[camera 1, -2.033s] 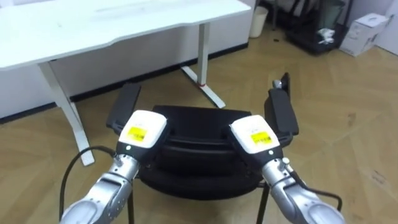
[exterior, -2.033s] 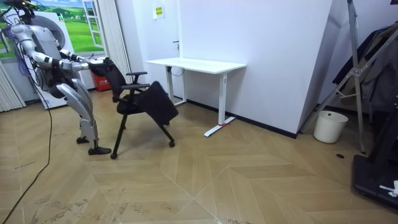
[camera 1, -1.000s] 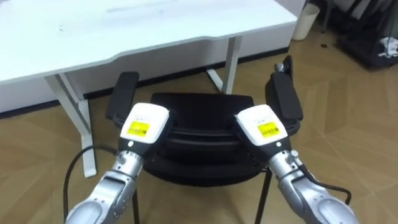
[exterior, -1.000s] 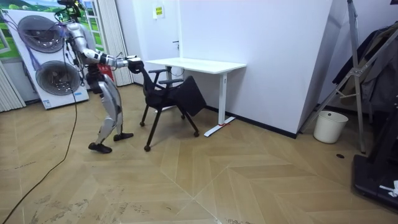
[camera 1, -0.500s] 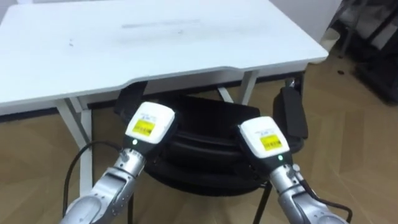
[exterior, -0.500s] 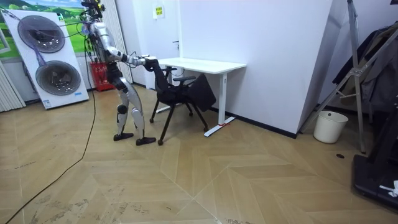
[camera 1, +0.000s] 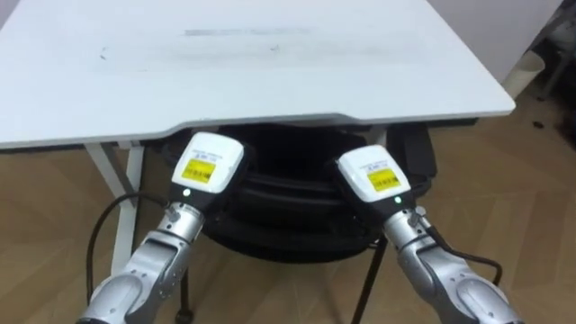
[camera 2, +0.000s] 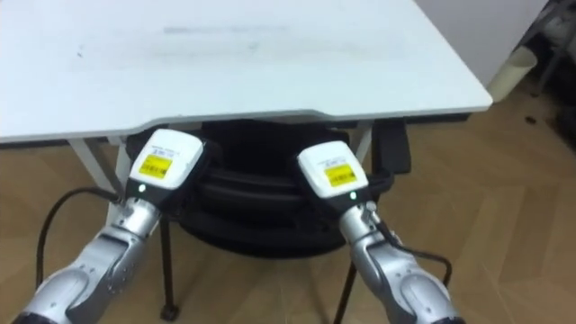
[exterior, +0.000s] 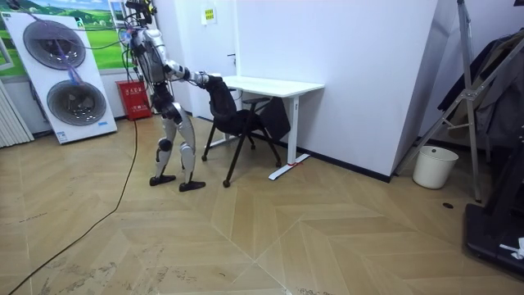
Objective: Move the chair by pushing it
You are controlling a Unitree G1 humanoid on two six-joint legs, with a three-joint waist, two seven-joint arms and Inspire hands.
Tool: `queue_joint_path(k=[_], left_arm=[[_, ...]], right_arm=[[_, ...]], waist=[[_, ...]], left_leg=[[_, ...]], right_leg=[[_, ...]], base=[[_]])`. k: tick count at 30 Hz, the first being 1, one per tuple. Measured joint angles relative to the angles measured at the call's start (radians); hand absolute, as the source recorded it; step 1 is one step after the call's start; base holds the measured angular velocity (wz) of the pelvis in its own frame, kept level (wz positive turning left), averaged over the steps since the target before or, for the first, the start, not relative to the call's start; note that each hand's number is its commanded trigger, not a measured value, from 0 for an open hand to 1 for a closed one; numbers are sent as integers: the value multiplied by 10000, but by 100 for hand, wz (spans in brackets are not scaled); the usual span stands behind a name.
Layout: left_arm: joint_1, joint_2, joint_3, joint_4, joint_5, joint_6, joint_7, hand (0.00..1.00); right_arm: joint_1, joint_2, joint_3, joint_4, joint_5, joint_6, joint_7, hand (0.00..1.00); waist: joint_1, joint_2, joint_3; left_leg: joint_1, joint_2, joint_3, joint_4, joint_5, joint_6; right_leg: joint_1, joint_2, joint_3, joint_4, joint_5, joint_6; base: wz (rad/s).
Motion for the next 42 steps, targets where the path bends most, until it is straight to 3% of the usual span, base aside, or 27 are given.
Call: queue_joint_path(k=[1,3,5,8,11,13,15,17,18,19,22,32,33,34,35,36,39,42], left_arm=[[-15,46,-1,-8,0,-40,-45,100],[-42,46,-6,136,0,-115,-42,100],[-41,44,-30,390,-19,-159,6,100],[-71,-97,-46,500,-8,-165,41,100],[7,-197,-18,494,30,-95,135,100],[136,-261,70,461,147,-20,218,100],[181,-372,62,474,132,29,287,100],[308,-469,67,524,130,75,354,100],[463,-488,72,542,117,80,383,100],[485,-503,72,537,106,80,385,100],[537,-572,68,464,95,81,434,100],[689,-618,228,13,423,49,217,98],[713,-606,238,-79,466,51,173,78],[738,-613,273,-150,528,50,138,51],[805,-637,333,-241,616,52,127,15],[832,-642,352,-288,634,55,109,0],[945,-677,475,-518,630,108,-64,0],[1155,-1109,889,-743,134,241,-206,0]], right_arm=[[72,15,-1,-46,7,-8,-1,100],[205,33,-1,-38,6,-102,-51,100],[228,34,43,-6,18,-149,-61,100],[298,-4,26,-5,1,-141,-67,100],[268,-48,27,-35,-78,-129,-71,100],[259,-72,26,-41,-155,-129,-61,100],[229,-214,106,-34,-158,-130,-47,100],[207,-283,214,10,-173,-128,27,100],[233,-270,287,40,-196,-129,137,100],[255,-297,289,-2,-206,-129,156,100],[317,-351,292,-134,-307,-122,132,100],[514,-434,283,-380,-261,-71,128,100],[559,-432,273,-416,-239,-70,128,100],[595,-426,256,-447,-239,-64,128,93],[628,-423,253,-483,-242,-60,128,80],[639,-423,253,-496,-241,-60,129,0],[663,-411,252,-537,-237,-60,129,0],[662,-348,134,-601,-101,2,278,0]], waist=[[2,-50,4],[-43,-121,21],[-143,-130,28],[-350,-129,18],[-408,-115,-13],[-391,-86,-37],[-327,-14,-64],[-113,89,-68],[-119,102,-184],[-129,112,-202],[-181,128,-210],[-5,-48,-199],[5,-94,-207],[5,-113,-210],[5,-142,-202],[4,-152,-203],[28,-166,-208],[129,-172,-212]], left_leg=[[-214,89,62,540,-72,-98],[-571,386,606,1437,-73,-102],[-722,589,867,1910,-69,-103],[-721,813,969,1939,-39,-157],[-674,872,1032,1565,189,-535],[-668,826,993,1418,341,-644],[-796,640,876,502,429,-611],[-934,441,873,-168,802,-551],[-868,310,846,-305,971,-504],[-813,270,849,-450,1021,-494],[-603,172,812,-1067,1331,-455],[-541,116,650,-1370,1404,-423],[-554,115,651,-1370,1404,-423],[-560,115,652,-1370,1404,-423],[-565,115,652,-1367,1404,-423],[-570,115,653,-1363,1404,-423],[-578,108,653,-1362,1404,-423],[-580,79,573,-1360,1405,-422]], right_leg=[[85,-20,-217,58,-110,-82],[345,-71,-666,102,-347,-201],[537,-63,-952,143,-518,-311],[852,-60,-1484,93,-703,-450],[870,-59,-1552,-12,-711,-520],[911,-48,-1502,-166,-674,-555],[1008,-54,-1472,-365,-589,-555],[1170,-69,-1428,-464,-525,-575],[1268,-74,-1383,-612,-483,-512],[1287,-74,-1383,-683,-466,-492],[1393,-32,-1365,-1082,-279,-419],[1429,-45,-1450,-1298,-205,-368],[1442,-45,-1481,-1321,-199,-369],[1447,-45,-1495,-1332,-197,-367],[1465,-40,-1507,-1367,-181,-360],[1478,-32,-1510,-1401,-165,-356],[1499,-20,-1506,-1473,-125,-334],[1523,-26,-1510,-1493,-96,-300]], base=[[39],[46],[44],[55],[23],[5],[-4],[-30],[-20],[6],[9],[0],[7],[6],[3],[0],[0],[6]])
